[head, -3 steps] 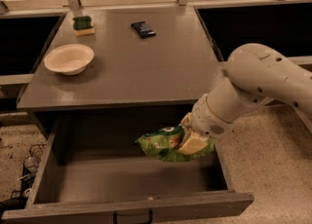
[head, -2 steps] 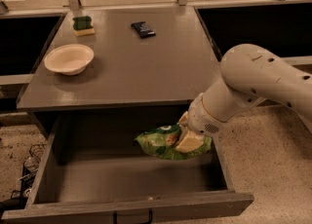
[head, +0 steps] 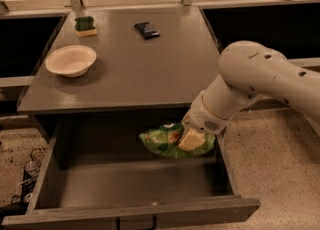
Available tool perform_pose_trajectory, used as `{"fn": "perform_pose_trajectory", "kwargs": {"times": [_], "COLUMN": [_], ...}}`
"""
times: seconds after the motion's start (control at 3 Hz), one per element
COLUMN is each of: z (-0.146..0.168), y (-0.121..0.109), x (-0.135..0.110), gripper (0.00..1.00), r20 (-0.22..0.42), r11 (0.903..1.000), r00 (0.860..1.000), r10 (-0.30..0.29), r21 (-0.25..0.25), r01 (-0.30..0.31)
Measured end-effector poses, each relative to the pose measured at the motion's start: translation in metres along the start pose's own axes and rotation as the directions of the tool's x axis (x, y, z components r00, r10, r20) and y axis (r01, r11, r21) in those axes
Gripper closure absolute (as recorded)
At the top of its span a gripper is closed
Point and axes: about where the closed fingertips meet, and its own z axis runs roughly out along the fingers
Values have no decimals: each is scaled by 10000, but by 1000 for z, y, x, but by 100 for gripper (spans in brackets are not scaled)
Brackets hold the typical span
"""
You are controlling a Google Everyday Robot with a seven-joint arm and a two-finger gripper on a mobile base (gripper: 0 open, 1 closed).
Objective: Place green rice chip bag into top drawer
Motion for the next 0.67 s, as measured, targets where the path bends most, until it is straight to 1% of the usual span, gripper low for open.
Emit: {"fn": "perform_pose_trajectory", "kwargs": {"times": [0.33,0.67], "z": [4,17], "y": [2,9], "x": [0,3], "gripper": [100,100], "r20": [58,158], "r11": [9999,9986], "r00": [10000,9998], "r10": [14,153], "r21": [-139,-510], "r01": [-13,-145]}}
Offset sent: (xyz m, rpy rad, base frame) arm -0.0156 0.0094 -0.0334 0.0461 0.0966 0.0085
